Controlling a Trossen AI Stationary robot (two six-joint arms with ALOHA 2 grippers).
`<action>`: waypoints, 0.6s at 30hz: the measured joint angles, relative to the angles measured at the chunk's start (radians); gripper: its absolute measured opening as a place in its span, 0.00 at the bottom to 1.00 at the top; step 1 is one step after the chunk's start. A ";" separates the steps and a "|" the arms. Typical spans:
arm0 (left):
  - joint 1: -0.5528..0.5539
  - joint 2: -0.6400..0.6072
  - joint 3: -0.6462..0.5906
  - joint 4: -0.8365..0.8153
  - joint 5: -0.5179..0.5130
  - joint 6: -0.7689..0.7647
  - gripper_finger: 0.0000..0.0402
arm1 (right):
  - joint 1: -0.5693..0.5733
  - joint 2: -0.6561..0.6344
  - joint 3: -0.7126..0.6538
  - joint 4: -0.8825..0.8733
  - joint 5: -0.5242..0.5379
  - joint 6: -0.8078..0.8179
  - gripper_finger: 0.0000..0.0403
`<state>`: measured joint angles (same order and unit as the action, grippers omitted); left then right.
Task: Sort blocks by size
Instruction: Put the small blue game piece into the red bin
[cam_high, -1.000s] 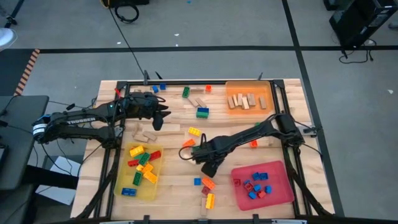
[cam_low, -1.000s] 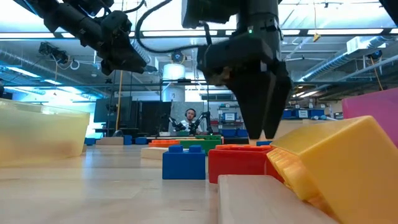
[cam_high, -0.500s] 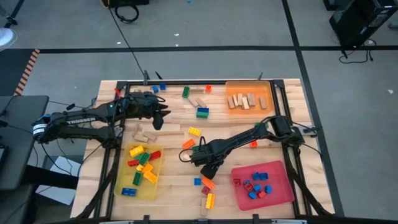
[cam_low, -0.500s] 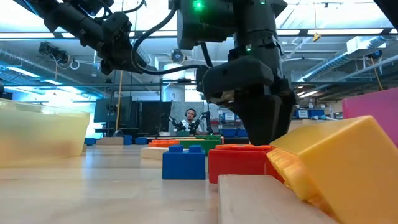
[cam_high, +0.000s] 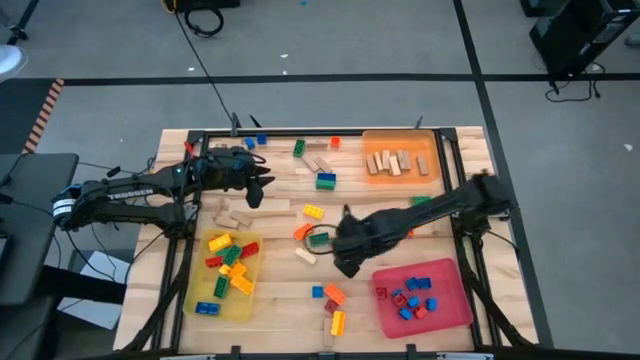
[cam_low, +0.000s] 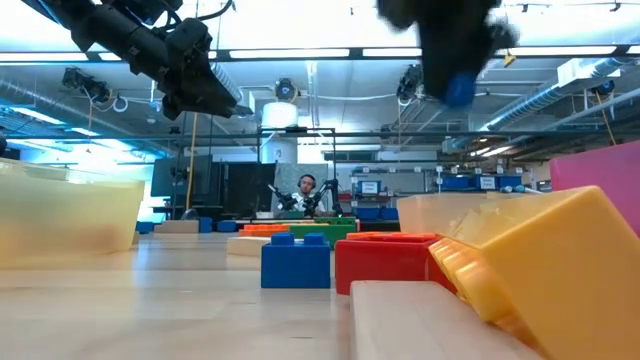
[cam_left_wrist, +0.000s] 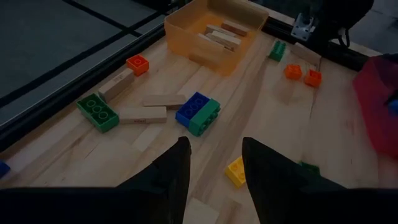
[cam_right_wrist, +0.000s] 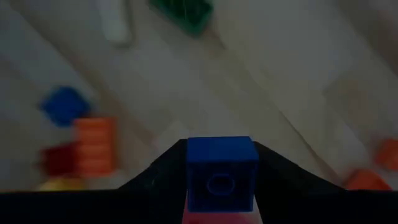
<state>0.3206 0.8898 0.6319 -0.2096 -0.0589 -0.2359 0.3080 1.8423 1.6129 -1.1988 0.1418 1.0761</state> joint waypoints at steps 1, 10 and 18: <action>0.000 0.000 0.000 0.000 0.000 0.000 0.38 | 0.016 -0.032 0.002 -0.022 0.016 0.048 0.38; 0.000 0.000 0.000 0.006 0.000 -0.009 0.38 | 0.282 -0.146 -0.001 -0.262 0.033 0.562 0.38; 0.000 0.000 0.000 0.051 0.000 -0.011 0.38 | 0.485 -0.143 -0.205 -0.072 -0.091 0.914 0.38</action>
<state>0.3206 0.8898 0.6319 -0.1587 -0.0593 -0.2469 0.7931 1.6989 1.4083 -1.2706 0.0505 1.9904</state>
